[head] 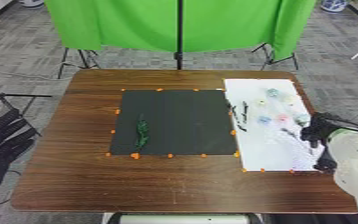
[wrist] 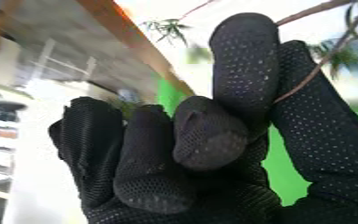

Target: Arrange flowers

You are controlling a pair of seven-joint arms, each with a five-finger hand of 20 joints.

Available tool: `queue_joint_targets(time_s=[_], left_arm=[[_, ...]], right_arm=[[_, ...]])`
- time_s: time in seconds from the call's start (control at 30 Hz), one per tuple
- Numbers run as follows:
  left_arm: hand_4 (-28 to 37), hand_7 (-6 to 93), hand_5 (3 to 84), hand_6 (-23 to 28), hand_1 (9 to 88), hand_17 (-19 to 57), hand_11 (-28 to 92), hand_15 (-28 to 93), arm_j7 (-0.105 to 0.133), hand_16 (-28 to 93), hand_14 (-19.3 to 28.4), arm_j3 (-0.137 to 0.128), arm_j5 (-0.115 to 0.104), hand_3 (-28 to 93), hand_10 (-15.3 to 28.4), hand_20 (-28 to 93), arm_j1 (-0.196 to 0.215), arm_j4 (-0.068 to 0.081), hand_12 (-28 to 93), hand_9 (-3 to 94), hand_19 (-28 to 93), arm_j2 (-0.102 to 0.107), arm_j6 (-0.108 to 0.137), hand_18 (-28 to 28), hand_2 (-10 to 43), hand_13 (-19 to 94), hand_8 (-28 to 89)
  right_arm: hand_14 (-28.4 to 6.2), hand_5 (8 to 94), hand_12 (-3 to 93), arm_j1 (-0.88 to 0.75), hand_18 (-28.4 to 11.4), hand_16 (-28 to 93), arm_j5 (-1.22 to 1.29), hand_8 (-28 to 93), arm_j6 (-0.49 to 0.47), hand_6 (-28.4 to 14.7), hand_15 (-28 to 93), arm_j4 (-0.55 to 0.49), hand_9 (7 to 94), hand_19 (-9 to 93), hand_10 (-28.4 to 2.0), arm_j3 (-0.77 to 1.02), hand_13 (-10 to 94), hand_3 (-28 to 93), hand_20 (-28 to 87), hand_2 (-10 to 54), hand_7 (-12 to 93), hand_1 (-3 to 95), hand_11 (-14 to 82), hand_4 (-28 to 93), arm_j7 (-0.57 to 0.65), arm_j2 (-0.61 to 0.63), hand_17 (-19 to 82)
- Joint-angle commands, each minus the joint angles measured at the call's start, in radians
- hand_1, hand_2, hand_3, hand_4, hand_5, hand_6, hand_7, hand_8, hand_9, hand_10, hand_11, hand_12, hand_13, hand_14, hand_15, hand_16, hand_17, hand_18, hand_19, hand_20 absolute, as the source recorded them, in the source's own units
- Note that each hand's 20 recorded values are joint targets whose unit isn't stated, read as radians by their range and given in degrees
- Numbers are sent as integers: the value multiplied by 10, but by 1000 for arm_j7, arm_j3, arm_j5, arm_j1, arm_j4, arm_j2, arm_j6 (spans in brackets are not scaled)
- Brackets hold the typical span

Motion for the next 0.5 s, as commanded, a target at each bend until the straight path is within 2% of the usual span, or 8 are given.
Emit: queue_joint_targets(time_s=[0.03, 0.13, 0.2, 0.33, 0.4, 0.5], left_arm=[[-281, 231, 293, 6, 243, -98, 209, 298, -11, 9, 137, 15, -2, 692, 101, 63, -1, 5, 155, 235, 442, 1, 7, 230, -76, 215, -114], [-282, 231, 293, 6, 243, -98, 209, 298, -21, 9, 137, 15, -3, 692, 101, 63, -6, 8, 155, 235, 442, 4, 5, 230, -76, 215, -114], [-282, 231, 292, 6, 243, -98, 208, 298, -30, 9, 137, 21, -5, 693, 101, 63, -13, 10, 154, 235, 442, 5, 7, 230, -76, 215, -114], [-282, 231, 292, 6, 243, -98, 208, 298, -52, 9, 137, 35, 3, 692, 101, 63, -47, 23, 155, 235, 441, 18, -16, 230, -75, 215, -114], [-281, 231, 292, 5, 243, -98, 207, 297, -54, 9, 137, 38, 2, 692, 101, 63, -48, 24, 155, 235, 441, 22, -9, 230, -75, 215, -114], [-282, 232, 292, 5, 243, -98, 208, 297, -57, 9, 137, 39, 2, 692, 101, 63, -47, 25, 156, 235, 441, 23, -11, 230, -75, 215, -114]], right_arm=[[-76, 929, 285, 241, -241, 292, 69, -89, -15, 31, 872, -74, 937, 932, -77, -116, 893, 891, 734, -69, 534, 353, 685, -245, -36, -74, 562], [-72, 932, 273, 342, -242, 291, -36, -86, -54, 34, 868, -31, 937, 932, -73, -254, 904, 889, 736, -63, 535, 351, 695, -240, -99, -161, 577], [-70, 933, 267, 400, -242, 294, -32, -85, -51, 35, 865, 17, 937, 932, -71, -353, 907, 887, 737, -57, 534, 350, 698, -237, -95, -222, 579], [-68, 934, 263, 462, -240, 299, -89, -83, -71, 34, 860, 113, 937, 932, -68, -483, 909, 881, 736, -51, 532, 350, 697, -238, -109, -361, 581], [-65, 934, 262, 475, -241, 300, -129, -83, -91, 35, 858, 152, 937, 932, -68, -526, 910, 879, 735, -50, 531, 351, 696, -239, -122, -422, 583], [-64, 932, 261, 504, -240, 300, -185, -83, -96, 36, 854, 216, 937, 932, -68, -599, 911, 876, 734, -49, 529, 353, 694, -242, -119, -474, 584]])
